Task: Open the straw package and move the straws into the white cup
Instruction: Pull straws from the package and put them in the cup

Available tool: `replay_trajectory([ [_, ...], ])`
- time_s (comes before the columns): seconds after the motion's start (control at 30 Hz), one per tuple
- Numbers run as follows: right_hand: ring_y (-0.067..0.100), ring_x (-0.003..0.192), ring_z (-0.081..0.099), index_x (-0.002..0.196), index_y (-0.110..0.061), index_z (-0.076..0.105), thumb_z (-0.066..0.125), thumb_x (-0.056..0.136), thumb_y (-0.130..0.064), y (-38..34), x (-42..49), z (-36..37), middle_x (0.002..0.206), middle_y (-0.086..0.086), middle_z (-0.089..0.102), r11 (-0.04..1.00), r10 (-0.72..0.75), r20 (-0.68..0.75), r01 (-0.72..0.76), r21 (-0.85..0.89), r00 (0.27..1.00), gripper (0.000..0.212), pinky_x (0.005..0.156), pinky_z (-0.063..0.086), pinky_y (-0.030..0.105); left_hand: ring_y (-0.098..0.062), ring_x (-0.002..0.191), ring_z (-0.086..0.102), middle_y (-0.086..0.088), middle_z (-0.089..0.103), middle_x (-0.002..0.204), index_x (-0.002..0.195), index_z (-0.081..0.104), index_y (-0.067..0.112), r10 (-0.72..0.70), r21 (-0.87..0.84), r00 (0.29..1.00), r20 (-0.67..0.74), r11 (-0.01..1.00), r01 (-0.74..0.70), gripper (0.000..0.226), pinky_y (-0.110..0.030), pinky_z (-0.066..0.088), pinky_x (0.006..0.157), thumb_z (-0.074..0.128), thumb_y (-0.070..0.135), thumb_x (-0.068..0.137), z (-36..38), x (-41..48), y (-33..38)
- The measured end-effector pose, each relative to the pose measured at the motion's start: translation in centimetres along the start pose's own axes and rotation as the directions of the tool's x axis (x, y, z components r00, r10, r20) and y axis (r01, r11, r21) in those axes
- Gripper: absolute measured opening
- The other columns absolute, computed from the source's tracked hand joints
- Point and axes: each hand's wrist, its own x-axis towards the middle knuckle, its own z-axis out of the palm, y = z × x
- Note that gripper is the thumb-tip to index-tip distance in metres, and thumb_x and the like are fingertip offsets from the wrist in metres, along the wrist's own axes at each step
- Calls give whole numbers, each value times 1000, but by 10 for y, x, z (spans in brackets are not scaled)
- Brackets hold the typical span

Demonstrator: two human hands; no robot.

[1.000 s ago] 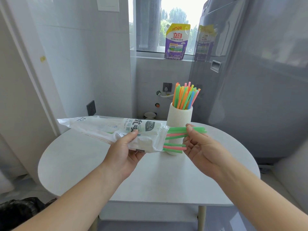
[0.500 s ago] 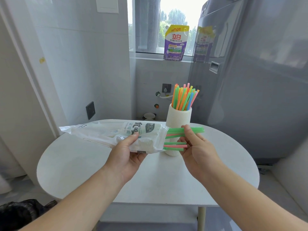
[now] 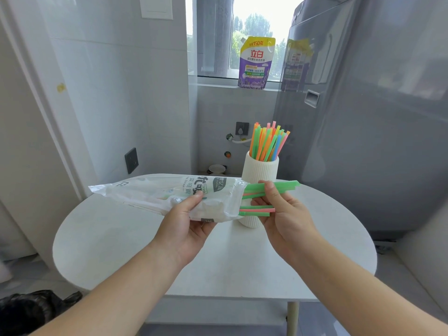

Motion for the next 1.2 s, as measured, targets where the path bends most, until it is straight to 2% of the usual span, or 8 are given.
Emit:
replay_trajectory([
  [0.17, 21, 77, 68, 103, 0, 71, 59, 96, -20, -8, 2, -4, 96, 13, 77, 996, -64, 42, 67, -66, 997, 25, 81, 61, 29, -17, 67, 76, -6, 79, 85, 104, 69, 8, 0, -1, 1000, 2, 1000, 0, 10, -31, 63, 56, 62, 7, 97, 1, 0, 3],
  [0.33, 23, 86, 76, 93, -4, 72, 56, 98, -17, -39, 2, -5, 92, 10, 79, 959, -238, 65, 245, -144, 969, 21, 84, 61, 33, -17, 65, 76, -6, 78, 80, 101, 67, 7, 16, -49, 1000, -12, 999, -17, 7, -29, 61, 53, 61, 7, 98, -2, 2, 13],
  [0.43, 26, 85, 76, 91, -3, 72, 59, 95, -18, -58, 1, -5, 86, 12, 78, 922, -321, 52, 325, -211, 946, 20, 79, 62, 32, -16, 66, 76, -6, 78, 80, 103, 66, 7, 27, -66, 999, -25, 997, -29, 8, -28, 60, 52, 60, 7, 98, -6, 4, 17],
  [0.57, 24, 78, 77, 91, -3, 70, 59, 98, -17, -79, 0, -7, 78, 7, 78, 857, -420, 29, 407, -317, 907, 19, 71, 61, 27, -17, 67, 76, -7, 78, 80, 103, 66, 6, 43, -91, 998, -52, 995, -48, 8, -29, 61, 53, 60, 9, 99, -11, 7, 19],
  [0.73, 22, 79, 77, 91, -6, 72, 61, 98, -18, -96, -2, -11, 76, 3, 78, 806, -493, 10, 461, -371, 870, 18, 76, 61, 30, -17, 67, 76, -7, 78, 80, 103, 66, 6, 50, -111, 996, -70, 992, -58, 8, -29, 60, 52, 60, 8, 99, -14, 10, 21],
  [1.03, 20, 81, 76, 89, -12, 72, 63, 98, -19, -133, -12, -14, 74, -2, 77, 673, -655, 36, 604, -427, 755, 15, 80, 61, 33, -18, 70, 77, -6, 79, 85, 108, 66, 9, 78, -114, 993, -86, 990, -88, 11, -29, 60, 53, 62, 9, 98, -17, 11, 22],
  [1.2, 22, 85, 77, 87, -24, 74, 66, 95, -28, -138, -24, -5, 79, -6, 78, 493, -754, 154, 704, -511, 639, 12, 80, 62, 33, -18, 72, 77, -7, 79, 90, 109, 67, 9, 80, -77, 993, -82, 993, -86, 13, -31, 62, 56, 63, 9, 97, -18, 13, 19],
])
